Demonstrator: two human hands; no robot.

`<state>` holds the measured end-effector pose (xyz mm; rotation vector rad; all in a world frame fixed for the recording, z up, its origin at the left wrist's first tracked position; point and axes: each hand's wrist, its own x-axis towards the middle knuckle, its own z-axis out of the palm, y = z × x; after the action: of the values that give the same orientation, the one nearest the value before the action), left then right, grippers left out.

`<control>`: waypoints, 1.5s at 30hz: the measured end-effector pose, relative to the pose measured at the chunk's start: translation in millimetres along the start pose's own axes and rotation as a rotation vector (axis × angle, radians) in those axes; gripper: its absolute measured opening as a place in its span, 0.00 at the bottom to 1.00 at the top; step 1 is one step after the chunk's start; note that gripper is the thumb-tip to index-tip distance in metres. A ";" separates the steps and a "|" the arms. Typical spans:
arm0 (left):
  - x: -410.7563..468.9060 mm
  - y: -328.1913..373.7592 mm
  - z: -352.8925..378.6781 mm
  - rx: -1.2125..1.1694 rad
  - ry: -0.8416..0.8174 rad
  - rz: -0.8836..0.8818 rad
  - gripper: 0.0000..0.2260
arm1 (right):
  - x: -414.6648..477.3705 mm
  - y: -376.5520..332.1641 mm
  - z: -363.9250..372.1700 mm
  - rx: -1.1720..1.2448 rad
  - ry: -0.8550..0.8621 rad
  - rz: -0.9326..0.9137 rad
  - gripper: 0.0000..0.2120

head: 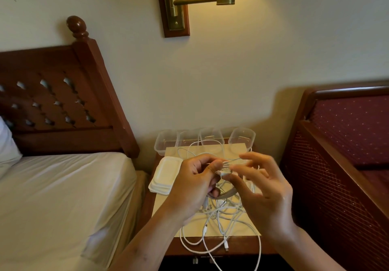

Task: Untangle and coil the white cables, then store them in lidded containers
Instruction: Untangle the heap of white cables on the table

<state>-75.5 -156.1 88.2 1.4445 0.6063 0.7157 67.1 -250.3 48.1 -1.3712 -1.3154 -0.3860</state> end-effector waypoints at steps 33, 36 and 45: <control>2.0 5.2 1.0 0.125 0.017 0.048 0.11 | 26.1 10.9 -10.6 -0.109 -0.337 -0.131 0.13; 3.4 4.0 0.3 0.181 0.022 0.057 0.11 | 29.0 11.2 -18.7 -0.084 -0.486 -0.089 0.12; 14.3 0.2 2.5 0.184 -0.013 0.090 0.11 | 40.8 -2.3 -23.4 0.645 -0.570 0.772 0.12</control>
<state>-64.2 -147.0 89.3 1.6538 0.6121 0.7355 88.5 -251.6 90.0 -1.3300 -1.0793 0.9340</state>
